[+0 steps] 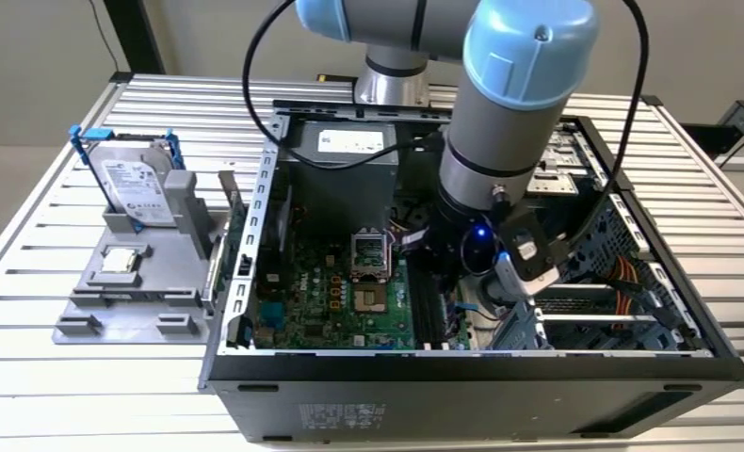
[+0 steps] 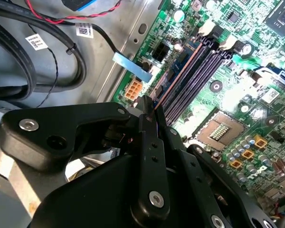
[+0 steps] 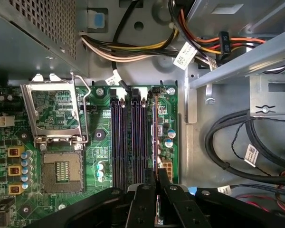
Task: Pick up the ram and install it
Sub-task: 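Insert the ram into the slot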
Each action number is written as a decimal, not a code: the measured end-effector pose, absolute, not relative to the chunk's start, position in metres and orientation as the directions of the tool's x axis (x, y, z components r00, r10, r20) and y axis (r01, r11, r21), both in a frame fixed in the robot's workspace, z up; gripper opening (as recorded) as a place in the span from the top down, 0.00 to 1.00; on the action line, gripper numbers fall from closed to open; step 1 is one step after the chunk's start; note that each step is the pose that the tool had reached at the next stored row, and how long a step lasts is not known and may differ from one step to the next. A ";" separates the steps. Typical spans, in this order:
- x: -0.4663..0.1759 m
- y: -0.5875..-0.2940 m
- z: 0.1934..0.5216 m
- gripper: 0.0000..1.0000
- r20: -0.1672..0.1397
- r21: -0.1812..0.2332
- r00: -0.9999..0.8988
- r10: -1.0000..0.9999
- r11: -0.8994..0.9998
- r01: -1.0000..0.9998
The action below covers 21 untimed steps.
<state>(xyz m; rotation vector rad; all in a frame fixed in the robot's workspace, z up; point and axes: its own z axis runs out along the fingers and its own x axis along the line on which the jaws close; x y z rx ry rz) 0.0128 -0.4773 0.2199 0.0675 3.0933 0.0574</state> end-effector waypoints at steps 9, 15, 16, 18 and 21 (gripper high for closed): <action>0.012 -0.477 0.216 1.00 -0.046 0.034 -0.998 0.044 0.999 0.042; 0.011 -0.477 0.215 1.00 -0.046 0.032 -0.998 0.044 0.999 0.042; 0.011 -0.477 0.214 1.00 -0.046 0.032 -0.998 0.044 0.999 0.042; 0.011 -0.477 0.214 1.00 -0.046 0.033 -0.998 0.044 0.999 0.042; 0.011 -0.477 0.215 1.00 -0.046 0.032 -0.998 0.044 0.999 0.042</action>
